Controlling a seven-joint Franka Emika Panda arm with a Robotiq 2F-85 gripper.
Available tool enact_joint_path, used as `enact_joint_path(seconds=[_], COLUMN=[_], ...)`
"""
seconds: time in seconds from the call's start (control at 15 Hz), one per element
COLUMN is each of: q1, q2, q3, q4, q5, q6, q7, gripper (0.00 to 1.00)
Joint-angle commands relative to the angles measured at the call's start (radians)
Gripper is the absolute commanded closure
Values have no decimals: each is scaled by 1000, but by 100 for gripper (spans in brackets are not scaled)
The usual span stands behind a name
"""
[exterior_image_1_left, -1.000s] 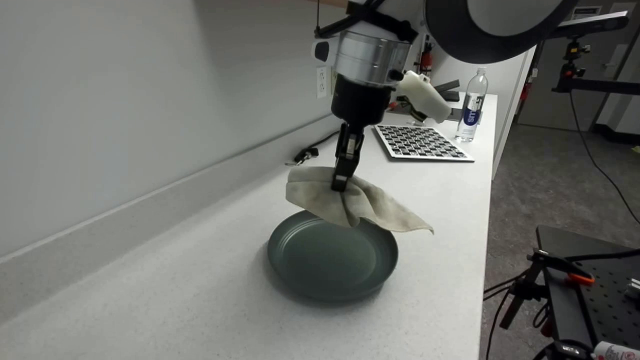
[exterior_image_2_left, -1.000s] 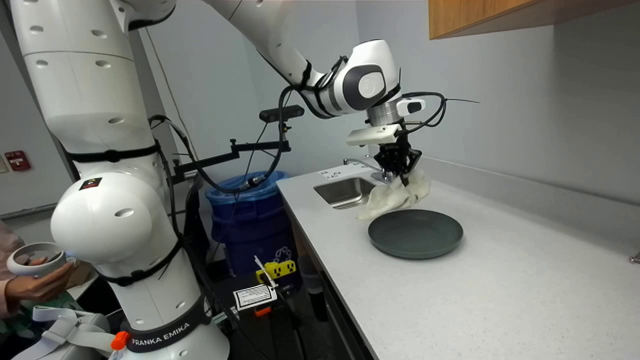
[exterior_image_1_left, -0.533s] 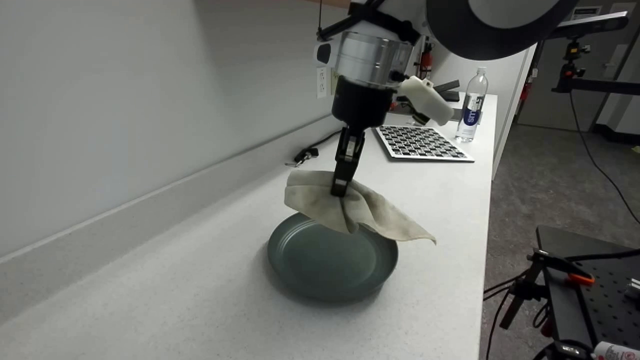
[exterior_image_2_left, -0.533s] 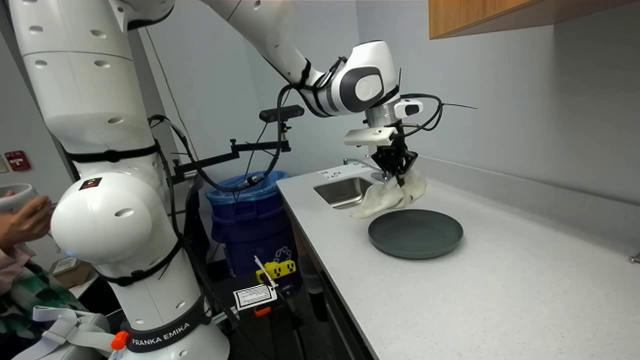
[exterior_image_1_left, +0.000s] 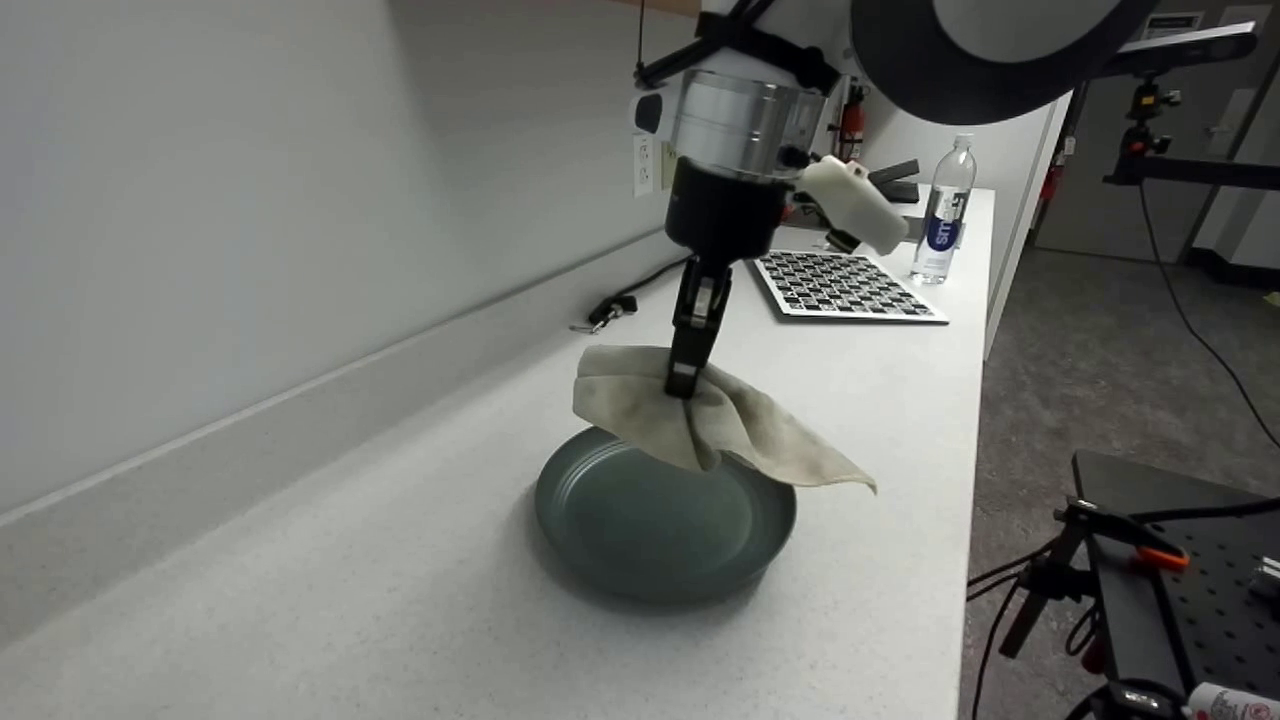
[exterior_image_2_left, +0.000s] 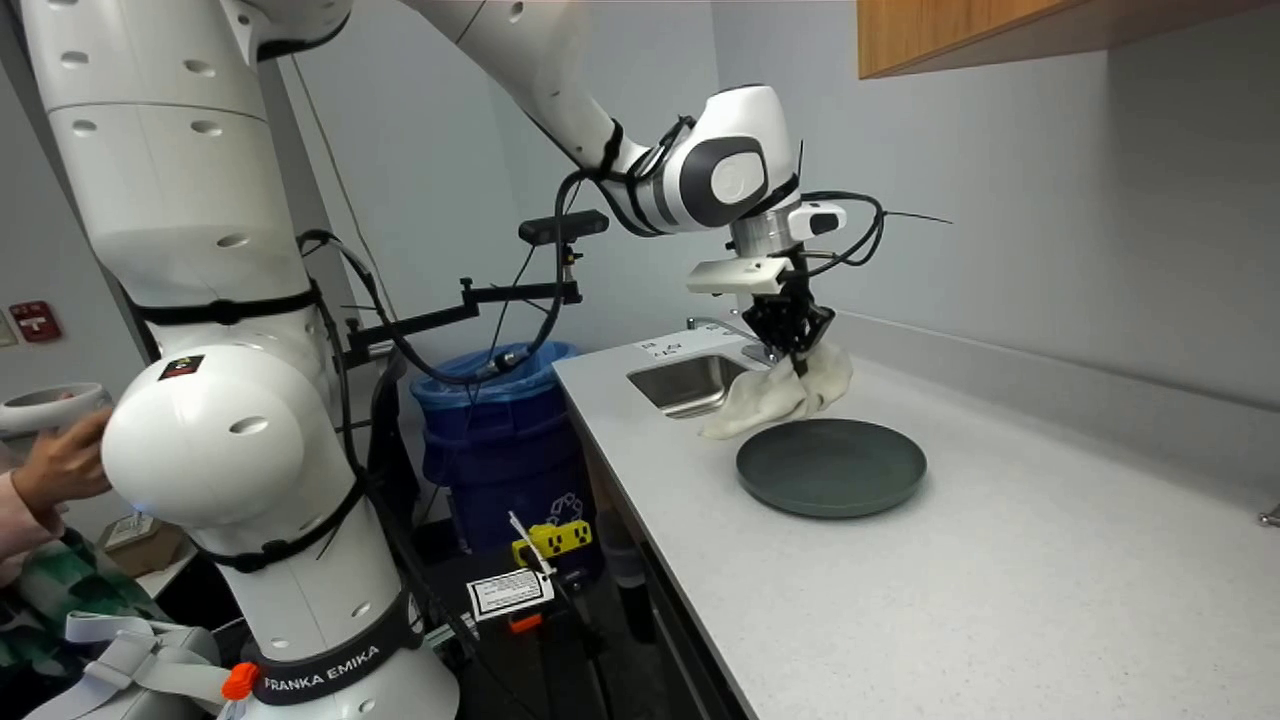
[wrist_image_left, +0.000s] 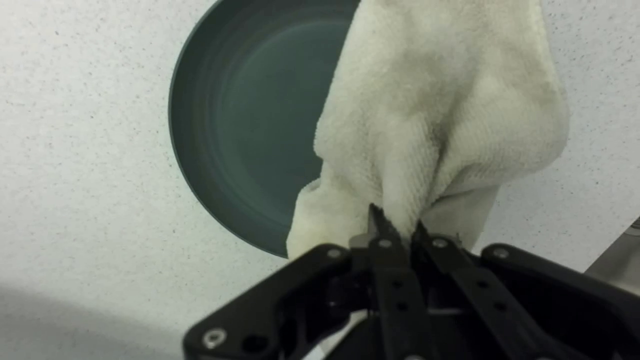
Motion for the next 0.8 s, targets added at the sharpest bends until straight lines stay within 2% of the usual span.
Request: enact_joint_path(seconds=[0.0,0.27,0.33,0.53,0.73], q1=[-4,1,10,13,14], q2=[-10,-14,73,133,189], q3=[4,0,1,-2,-5], q4=[-2,-2,97,152,211], q5=[-13,-34,-62,-65,-46], q6=[-35,-83,-104,-132,-162], q7=[92,216,267,316,311], gripper=[98,98,98,98,98])
